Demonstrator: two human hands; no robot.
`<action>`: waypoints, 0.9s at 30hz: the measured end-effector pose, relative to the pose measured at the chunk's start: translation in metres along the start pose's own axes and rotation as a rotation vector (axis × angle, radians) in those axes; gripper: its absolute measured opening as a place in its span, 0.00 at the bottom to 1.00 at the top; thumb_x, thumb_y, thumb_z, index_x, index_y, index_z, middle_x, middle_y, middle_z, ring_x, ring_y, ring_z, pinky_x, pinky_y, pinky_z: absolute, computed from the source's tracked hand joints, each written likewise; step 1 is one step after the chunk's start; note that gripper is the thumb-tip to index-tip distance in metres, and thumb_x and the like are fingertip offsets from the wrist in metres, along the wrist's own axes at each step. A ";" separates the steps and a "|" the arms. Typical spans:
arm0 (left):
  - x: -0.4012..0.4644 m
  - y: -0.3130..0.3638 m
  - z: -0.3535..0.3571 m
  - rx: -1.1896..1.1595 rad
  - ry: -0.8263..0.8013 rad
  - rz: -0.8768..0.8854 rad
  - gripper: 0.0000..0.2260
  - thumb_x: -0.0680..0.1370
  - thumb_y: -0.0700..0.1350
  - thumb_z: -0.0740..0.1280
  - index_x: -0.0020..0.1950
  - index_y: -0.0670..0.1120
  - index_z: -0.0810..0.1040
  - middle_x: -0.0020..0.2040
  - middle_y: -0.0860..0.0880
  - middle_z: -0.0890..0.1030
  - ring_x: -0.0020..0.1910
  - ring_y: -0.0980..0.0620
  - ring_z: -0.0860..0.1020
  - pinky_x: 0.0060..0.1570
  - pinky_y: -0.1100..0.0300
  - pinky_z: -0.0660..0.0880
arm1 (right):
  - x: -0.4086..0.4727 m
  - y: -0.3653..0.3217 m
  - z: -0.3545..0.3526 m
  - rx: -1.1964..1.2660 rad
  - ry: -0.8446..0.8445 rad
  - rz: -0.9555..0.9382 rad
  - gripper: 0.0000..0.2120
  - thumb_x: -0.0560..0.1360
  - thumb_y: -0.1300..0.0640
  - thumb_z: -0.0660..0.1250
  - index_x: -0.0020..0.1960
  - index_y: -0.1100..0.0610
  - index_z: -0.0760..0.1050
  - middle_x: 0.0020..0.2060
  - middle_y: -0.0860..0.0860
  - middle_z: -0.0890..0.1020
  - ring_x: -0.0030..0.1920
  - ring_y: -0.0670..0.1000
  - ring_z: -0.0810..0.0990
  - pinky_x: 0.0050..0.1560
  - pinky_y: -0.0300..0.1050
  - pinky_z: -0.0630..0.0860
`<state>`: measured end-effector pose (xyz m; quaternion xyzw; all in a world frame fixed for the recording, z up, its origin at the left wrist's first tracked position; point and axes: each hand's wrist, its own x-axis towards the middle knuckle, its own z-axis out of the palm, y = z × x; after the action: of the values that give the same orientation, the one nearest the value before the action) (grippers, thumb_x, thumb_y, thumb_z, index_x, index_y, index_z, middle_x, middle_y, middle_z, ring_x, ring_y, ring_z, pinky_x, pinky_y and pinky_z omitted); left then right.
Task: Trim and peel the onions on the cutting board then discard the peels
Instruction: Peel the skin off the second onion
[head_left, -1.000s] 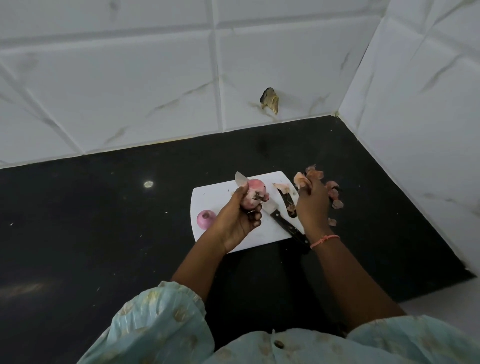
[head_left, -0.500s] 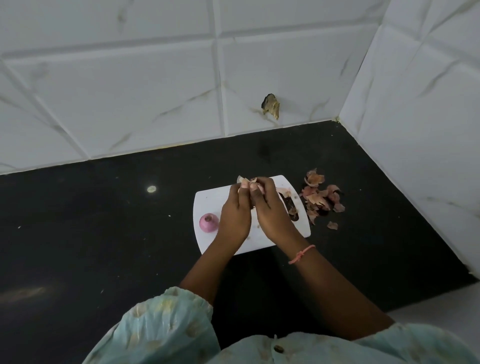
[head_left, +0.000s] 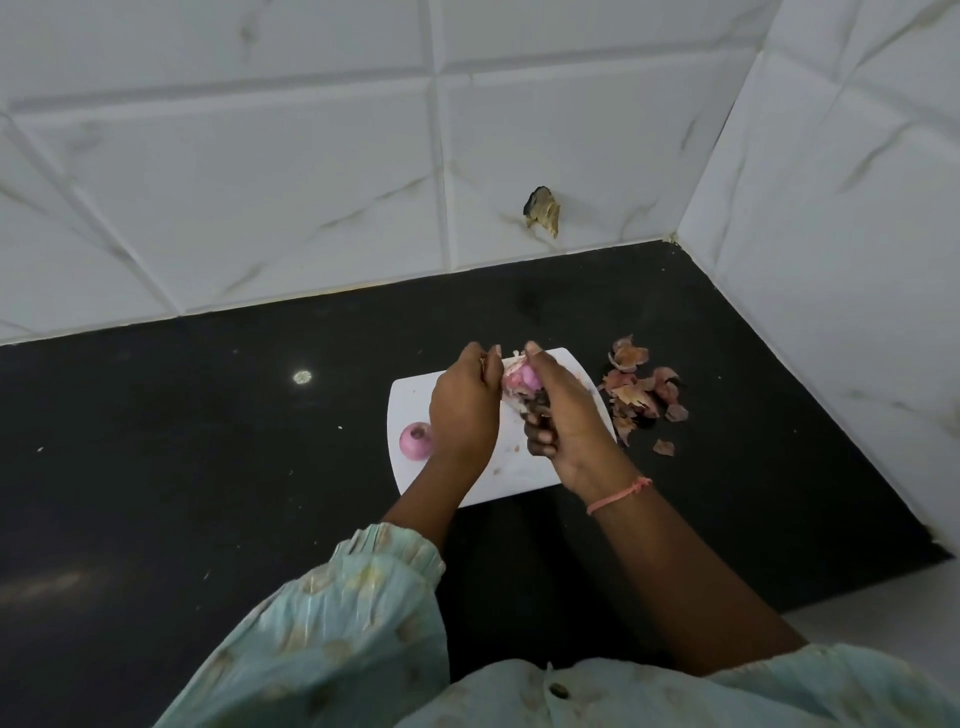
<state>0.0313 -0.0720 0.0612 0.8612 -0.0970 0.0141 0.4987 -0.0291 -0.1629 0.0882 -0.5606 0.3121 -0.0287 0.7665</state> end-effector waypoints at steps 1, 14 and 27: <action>0.003 -0.002 0.005 0.021 -0.034 -0.016 0.17 0.85 0.50 0.57 0.40 0.43 0.71 0.33 0.48 0.75 0.32 0.52 0.72 0.35 0.54 0.66 | 0.001 -0.003 -0.004 0.045 -0.008 0.008 0.22 0.74 0.35 0.65 0.47 0.55 0.78 0.26 0.50 0.71 0.22 0.46 0.65 0.23 0.38 0.60; 0.012 0.034 0.079 -0.070 -0.736 -0.016 0.20 0.84 0.47 0.58 0.77 0.47 0.67 0.70 0.46 0.72 0.63 0.58 0.78 0.61 0.65 0.72 | 0.009 0.000 -0.074 0.242 0.301 -0.165 0.24 0.76 0.56 0.70 0.69 0.50 0.65 0.59 0.53 0.79 0.55 0.54 0.81 0.39 0.46 0.79; -0.003 0.023 0.016 -0.639 -0.560 -0.201 0.25 0.79 0.59 0.64 0.73 0.50 0.68 0.65 0.43 0.79 0.61 0.46 0.81 0.60 0.47 0.80 | -0.009 -0.005 -0.027 -0.210 0.087 -0.534 0.13 0.81 0.57 0.62 0.64 0.50 0.74 0.58 0.43 0.77 0.57 0.38 0.77 0.49 0.32 0.78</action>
<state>0.0227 -0.0965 0.0725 0.6392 -0.1437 -0.2993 0.6936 -0.0490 -0.1841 0.0914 -0.6974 0.1870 -0.2212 0.6556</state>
